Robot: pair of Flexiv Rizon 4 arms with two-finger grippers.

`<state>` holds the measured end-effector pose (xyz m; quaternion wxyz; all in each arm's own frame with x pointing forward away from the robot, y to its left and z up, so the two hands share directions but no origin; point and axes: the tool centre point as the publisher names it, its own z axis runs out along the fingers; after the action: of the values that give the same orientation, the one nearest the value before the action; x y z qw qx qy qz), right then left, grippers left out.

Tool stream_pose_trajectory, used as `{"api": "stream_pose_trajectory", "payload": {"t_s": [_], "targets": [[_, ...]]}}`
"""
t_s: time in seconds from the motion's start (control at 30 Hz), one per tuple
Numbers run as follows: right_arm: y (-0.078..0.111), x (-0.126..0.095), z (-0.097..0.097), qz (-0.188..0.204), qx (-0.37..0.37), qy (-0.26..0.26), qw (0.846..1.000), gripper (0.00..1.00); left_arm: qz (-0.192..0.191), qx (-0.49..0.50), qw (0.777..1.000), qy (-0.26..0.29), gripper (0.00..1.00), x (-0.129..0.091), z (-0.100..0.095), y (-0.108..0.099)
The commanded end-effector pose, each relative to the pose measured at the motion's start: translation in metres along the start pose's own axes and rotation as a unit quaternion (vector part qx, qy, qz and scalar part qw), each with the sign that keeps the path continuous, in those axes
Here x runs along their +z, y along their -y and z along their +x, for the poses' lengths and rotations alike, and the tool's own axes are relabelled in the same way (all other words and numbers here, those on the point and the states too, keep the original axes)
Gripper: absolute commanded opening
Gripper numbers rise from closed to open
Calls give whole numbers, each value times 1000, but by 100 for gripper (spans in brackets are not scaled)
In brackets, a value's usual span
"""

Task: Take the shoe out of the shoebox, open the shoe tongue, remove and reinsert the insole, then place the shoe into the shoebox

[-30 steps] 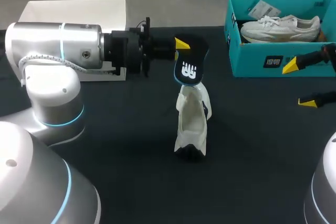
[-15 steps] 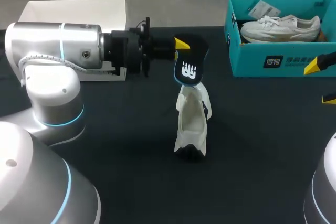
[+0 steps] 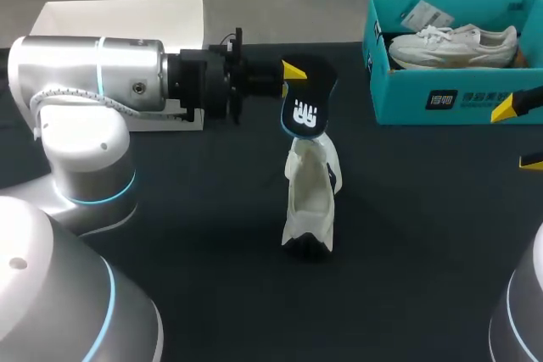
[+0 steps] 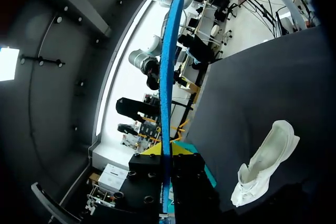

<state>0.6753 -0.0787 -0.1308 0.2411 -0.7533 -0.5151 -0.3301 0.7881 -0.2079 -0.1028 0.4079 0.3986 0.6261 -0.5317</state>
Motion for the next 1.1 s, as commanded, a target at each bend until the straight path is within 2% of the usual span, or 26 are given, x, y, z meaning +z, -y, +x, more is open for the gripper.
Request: {"api": "stream_pose_trajectory", "payload": {"t_s": [0.03,0.3,0.57,0.7,0.9,1.1], "targets": [[4,-1,-1,-4,1,1,1000,100,-1,0,1000,-1,0,1,0,0],[2,-2,-2,-4,-2,-4,1000,100,-1,0,1000,-1,0,1,0,0],[-40,2,3,11,-23,7,1000,100,-1,0,1000,-1,0,1,0,0],[-53,7,8,27,-36,7,999,100,-1,0,1000,-1,0,1,0,0],[-55,14,11,37,-43,3,998,100,-1,0,1000,-1,0,1,0,0],[-54,14,10,29,-39,9,999,100,-1,0,1000,-1,0,1,0,0]]}}
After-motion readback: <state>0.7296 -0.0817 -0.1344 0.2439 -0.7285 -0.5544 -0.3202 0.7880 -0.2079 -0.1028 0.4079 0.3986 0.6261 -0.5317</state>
